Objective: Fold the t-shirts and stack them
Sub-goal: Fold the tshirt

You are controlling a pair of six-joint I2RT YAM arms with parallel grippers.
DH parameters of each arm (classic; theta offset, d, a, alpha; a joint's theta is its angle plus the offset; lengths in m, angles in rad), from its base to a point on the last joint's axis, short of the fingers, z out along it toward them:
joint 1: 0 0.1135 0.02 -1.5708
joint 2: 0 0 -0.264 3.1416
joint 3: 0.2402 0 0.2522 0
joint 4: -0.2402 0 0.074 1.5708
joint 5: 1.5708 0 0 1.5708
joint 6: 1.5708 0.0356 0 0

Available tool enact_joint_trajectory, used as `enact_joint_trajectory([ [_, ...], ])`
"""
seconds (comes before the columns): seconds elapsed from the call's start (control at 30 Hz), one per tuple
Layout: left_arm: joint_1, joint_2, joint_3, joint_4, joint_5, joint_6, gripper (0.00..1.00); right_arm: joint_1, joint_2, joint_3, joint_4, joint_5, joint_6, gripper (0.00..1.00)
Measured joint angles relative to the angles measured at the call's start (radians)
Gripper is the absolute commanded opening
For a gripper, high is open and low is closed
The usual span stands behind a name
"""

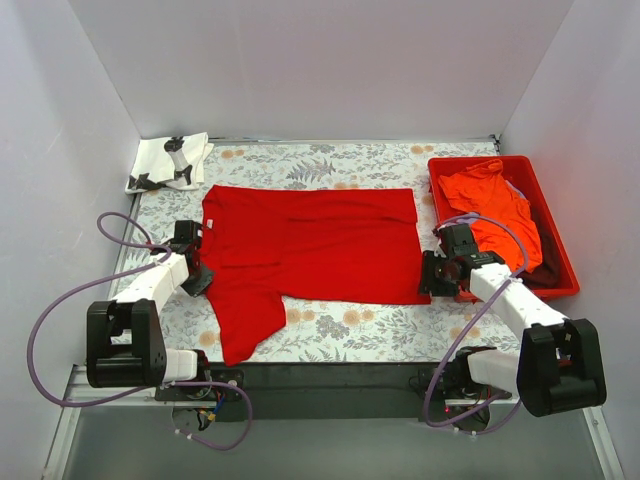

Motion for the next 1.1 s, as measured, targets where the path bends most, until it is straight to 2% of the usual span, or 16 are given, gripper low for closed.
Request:
enact_joint_trajectory([
  [0.43, 0.0, -0.015, 0.0, 0.0, -0.026, -0.014, 0.0, 0.004, 0.038, -0.016, -0.023, 0.032, 0.042, 0.45],
  [0.8, 0.0, -0.016, 0.0, 0.001, -0.026, -0.013, 0.0, 0.031, 0.054, -0.026, -0.019, 0.047, 0.061, 0.38],
  [1.0, 0.0, -0.028, 0.0, 0.0, -0.026, -0.014, 0.0, 0.034, 0.053, -0.029, -0.019, 0.063, 0.066, 0.21],
  [1.03, 0.0, -0.029, 0.0, -0.001, -0.026, -0.016, 0.0, 0.034, 0.05, -0.031, -0.019, 0.063, 0.067, 0.13],
  [1.1, 0.0, -0.031, 0.0, -0.008, -0.026, -0.022, 0.0, 0.036, 0.046, -0.034, -0.023, 0.059, 0.07, 0.05],
])
